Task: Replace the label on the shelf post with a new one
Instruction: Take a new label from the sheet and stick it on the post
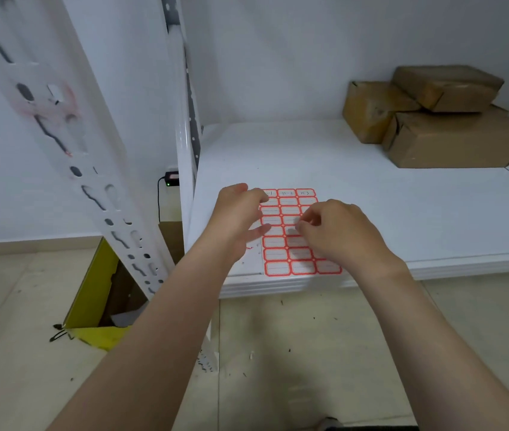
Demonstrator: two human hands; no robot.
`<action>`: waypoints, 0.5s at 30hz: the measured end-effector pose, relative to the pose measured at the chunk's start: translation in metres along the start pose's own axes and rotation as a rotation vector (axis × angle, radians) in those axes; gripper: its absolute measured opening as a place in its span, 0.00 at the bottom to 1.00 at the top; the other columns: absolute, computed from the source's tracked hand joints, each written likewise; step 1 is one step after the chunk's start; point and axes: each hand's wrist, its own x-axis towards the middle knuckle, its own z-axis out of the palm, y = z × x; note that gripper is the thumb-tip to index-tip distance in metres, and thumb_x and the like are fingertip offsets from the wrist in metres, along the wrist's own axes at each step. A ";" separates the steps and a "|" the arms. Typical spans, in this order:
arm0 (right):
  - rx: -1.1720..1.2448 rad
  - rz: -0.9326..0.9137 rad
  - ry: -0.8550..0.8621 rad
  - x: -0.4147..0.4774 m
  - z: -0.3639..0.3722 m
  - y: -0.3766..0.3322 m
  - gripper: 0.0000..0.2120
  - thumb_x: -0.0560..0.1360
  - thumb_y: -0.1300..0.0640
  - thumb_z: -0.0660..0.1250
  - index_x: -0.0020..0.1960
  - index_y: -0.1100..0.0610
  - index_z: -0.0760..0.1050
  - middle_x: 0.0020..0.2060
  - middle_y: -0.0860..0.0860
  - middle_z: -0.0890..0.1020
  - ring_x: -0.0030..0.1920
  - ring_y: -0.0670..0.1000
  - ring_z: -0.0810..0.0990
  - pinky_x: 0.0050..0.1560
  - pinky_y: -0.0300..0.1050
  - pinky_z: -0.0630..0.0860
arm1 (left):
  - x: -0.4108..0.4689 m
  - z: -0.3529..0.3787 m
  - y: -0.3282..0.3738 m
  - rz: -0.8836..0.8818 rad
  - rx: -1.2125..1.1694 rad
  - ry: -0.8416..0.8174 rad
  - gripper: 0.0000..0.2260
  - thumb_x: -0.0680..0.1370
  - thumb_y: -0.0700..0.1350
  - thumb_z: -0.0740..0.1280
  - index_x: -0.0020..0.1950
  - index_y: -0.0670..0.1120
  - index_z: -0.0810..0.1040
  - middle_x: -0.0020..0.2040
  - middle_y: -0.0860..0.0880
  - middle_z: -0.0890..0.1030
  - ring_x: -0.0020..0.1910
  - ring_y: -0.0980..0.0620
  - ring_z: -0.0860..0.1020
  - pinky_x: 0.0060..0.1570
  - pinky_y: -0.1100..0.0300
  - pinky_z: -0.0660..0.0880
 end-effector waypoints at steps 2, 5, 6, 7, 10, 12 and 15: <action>-0.025 0.014 -0.012 -0.002 -0.004 -0.002 0.11 0.83 0.45 0.67 0.57 0.48 0.85 0.54 0.49 0.86 0.57 0.56 0.82 0.58 0.53 0.81 | -0.002 -0.003 0.003 0.013 0.022 0.006 0.20 0.82 0.39 0.67 0.74 0.47 0.74 0.63 0.47 0.79 0.62 0.43 0.80 0.56 0.48 0.84; -0.052 0.033 -0.056 -0.004 -0.007 -0.007 0.13 0.82 0.42 0.71 0.62 0.48 0.82 0.56 0.48 0.84 0.53 0.53 0.83 0.51 0.48 0.78 | -0.004 -0.004 0.003 0.104 0.205 0.037 0.19 0.84 0.41 0.66 0.74 0.51 0.72 0.70 0.48 0.75 0.68 0.43 0.77 0.64 0.44 0.80; -0.045 0.028 -0.051 -0.003 -0.005 -0.008 0.17 0.81 0.41 0.72 0.66 0.48 0.79 0.61 0.49 0.84 0.57 0.53 0.83 0.53 0.49 0.78 | -0.005 -0.003 0.002 0.125 0.248 0.043 0.19 0.84 0.41 0.66 0.74 0.51 0.72 0.71 0.47 0.74 0.69 0.43 0.76 0.65 0.43 0.79; -0.039 0.020 -0.033 -0.002 -0.002 -0.008 0.21 0.80 0.40 0.73 0.70 0.47 0.77 0.66 0.49 0.82 0.63 0.54 0.80 0.58 0.52 0.79 | -0.006 -0.003 0.002 0.131 0.272 0.041 0.18 0.84 0.41 0.65 0.74 0.52 0.72 0.71 0.47 0.74 0.69 0.43 0.76 0.65 0.42 0.80; -0.095 0.038 -0.053 0.003 0.003 -0.006 0.39 0.75 0.33 0.74 0.80 0.44 0.65 0.78 0.51 0.71 0.78 0.59 0.67 0.72 0.62 0.71 | -0.010 -0.002 0.004 0.128 0.329 0.012 0.16 0.85 0.43 0.65 0.72 0.52 0.73 0.66 0.49 0.75 0.67 0.43 0.77 0.64 0.41 0.80; -0.145 0.059 -0.131 0.003 0.005 -0.006 0.45 0.73 0.30 0.74 0.82 0.45 0.59 0.80 0.51 0.68 0.80 0.61 0.63 0.76 0.64 0.66 | -0.012 -0.001 0.006 0.129 0.385 -0.016 0.15 0.85 0.44 0.65 0.72 0.51 0.73 0.62 0.51 0.75 0.65 0.44 0.77 0.63 0.41 0.81; -0.146 0.027 -0.160 0.003 0.008 -0.004 0.46 0.72 0.31 0.76 0.82 0.44 0.59 0.79 0.50 0.69 0.80 0.60 0.63 0.76 0.64 0.65 | -0.015 0.000 0.008 0.090 0.410 -0.053 0.16 0.85 0.44 0.65 0.73 0.51 0.71 0.62 0.50 0.74 0.64 0.44 0.76 0.62 0.40 0.81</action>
